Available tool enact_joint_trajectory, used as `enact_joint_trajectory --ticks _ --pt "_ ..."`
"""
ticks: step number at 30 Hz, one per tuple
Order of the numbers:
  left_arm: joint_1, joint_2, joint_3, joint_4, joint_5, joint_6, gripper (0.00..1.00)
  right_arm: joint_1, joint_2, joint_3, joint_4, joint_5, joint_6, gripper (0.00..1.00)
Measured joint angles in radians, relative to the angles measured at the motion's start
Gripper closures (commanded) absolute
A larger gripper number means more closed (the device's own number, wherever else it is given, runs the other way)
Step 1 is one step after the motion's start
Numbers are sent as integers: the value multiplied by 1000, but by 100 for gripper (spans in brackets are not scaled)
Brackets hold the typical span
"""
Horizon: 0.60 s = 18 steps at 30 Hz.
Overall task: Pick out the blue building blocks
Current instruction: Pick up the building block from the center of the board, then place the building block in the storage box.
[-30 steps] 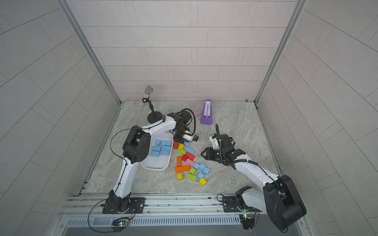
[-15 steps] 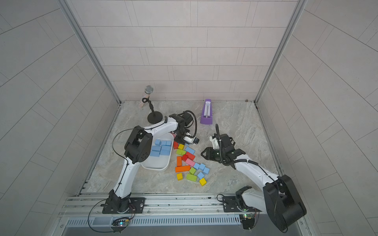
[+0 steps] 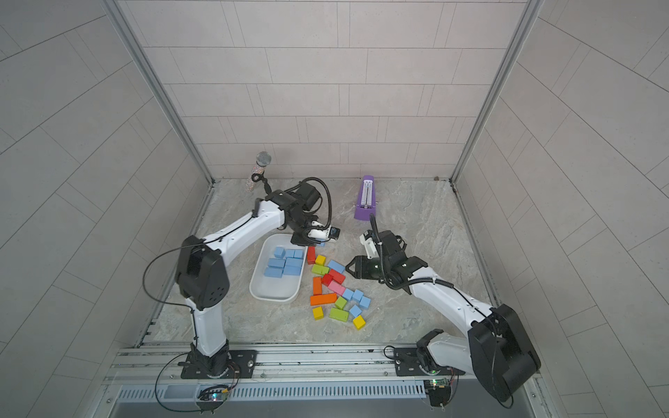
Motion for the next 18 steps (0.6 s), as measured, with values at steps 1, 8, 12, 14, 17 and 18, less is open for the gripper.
enact_joint_trajectory --ticks 1,8,12,14,17,18 --pt "21 -48 -32 -6 -1 2 70 13 18 14 0 4 0 51" --pt "203 -250 -370 10 -59 43 69 114 143 117 -5 39 0 51" --pt "249 -256 -517 69 -98 70 69 161 203 169 1 49 1 52" --pt "258 -249 -538 92 -122 77 69 177 232 188 5 51 1 52" --pt "259 -229 -538 141 -134 78 67 195 262 204 10 58 1 52" --pt "259 -223 -538 152 -134 77 66 198 267 205 11 59 1 52"
